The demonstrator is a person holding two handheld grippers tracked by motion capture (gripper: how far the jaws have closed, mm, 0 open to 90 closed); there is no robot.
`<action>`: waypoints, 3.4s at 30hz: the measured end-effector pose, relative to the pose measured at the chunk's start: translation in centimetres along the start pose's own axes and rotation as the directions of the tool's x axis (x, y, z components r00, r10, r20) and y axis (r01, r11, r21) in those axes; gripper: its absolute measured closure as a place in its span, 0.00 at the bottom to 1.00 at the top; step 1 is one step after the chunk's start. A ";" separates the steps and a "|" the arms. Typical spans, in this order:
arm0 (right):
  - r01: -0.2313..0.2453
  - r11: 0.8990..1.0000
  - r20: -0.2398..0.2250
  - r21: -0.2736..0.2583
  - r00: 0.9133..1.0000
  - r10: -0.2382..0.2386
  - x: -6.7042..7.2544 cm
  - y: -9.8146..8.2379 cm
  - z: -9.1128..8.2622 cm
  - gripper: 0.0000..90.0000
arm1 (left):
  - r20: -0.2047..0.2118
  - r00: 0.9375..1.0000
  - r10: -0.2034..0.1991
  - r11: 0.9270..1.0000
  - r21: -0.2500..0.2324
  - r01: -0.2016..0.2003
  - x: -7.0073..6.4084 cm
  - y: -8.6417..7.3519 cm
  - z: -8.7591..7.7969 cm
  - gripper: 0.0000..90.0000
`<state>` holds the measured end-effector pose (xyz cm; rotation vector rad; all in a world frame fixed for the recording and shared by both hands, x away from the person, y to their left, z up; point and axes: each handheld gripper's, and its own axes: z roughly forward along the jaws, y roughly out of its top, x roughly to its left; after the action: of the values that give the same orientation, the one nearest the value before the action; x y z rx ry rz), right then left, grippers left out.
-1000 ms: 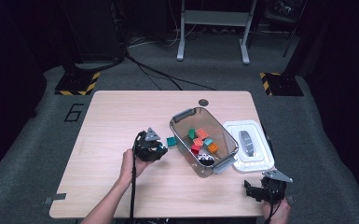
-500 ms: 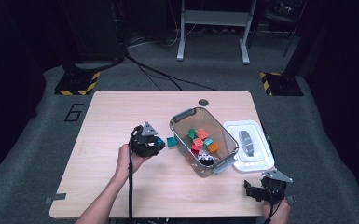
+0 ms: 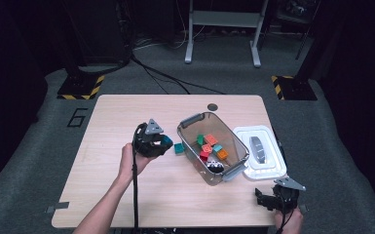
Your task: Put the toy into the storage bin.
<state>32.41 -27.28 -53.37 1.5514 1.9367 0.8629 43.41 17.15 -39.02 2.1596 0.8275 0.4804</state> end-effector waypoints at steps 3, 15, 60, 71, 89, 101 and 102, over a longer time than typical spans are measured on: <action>0.000 1.000 0.000 0.000 1.000 0.000 0.0 0.0 0.0 0.01 | -0.005 1.000 -0.006 1.000 -0.011 0.006 -0.2 0.7 -0.3 0.66; 0.000 1.000 0.000 0.000 1.000 0.000 0.0 0.0 0.0 0.01 | 0.003 0.999 0.049 0.998 -0.039 -0.049 -1.2 3.7 -1.0 0.66; -0.003 1.000 0.000 0.001 1.000 0.003 0.0 0.0 0.0 0.01 | 0.251 0.961 0.113 0.990 0.048 -0.129 -8.5 5.8 5.1 0.66; 0.000 1.000 -0.001 0.000 1.000 0.000 0.0 0.0 0.0 0.01 | 0.303 0.948 0.095 0.991 0.064 -0.119 -9.3 5.1 5.2 0.66; 0.000 1.000 0.000 0.000 1.000 0.000 0.0 0.0 0.0 0.01 | 0.366 0.929 0.058 0.993 0.079 -0.093 -10.2 5.2 5.5 0.52; 0.000 1.000 -0.001 0.000 1.000 0.000 0.0 0.0 0.0 0.01 | 0.281 0.959 0.044 0.999 0.014 -0.050 -7.6 4.7 2.8 0.17; 0.000 1.000 -0.001 0.000 1.000 0.000 0.0 0.0 0.0 0.01 | 0.266 0.963 0.045 0.999 0.005 -0.048 -7.2 4.5 2.5 0.17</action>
<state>32.41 -27.29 -53.38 1.5508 1.9372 0.8634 41.45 8.61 -37.64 2.1975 0.6324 0.2010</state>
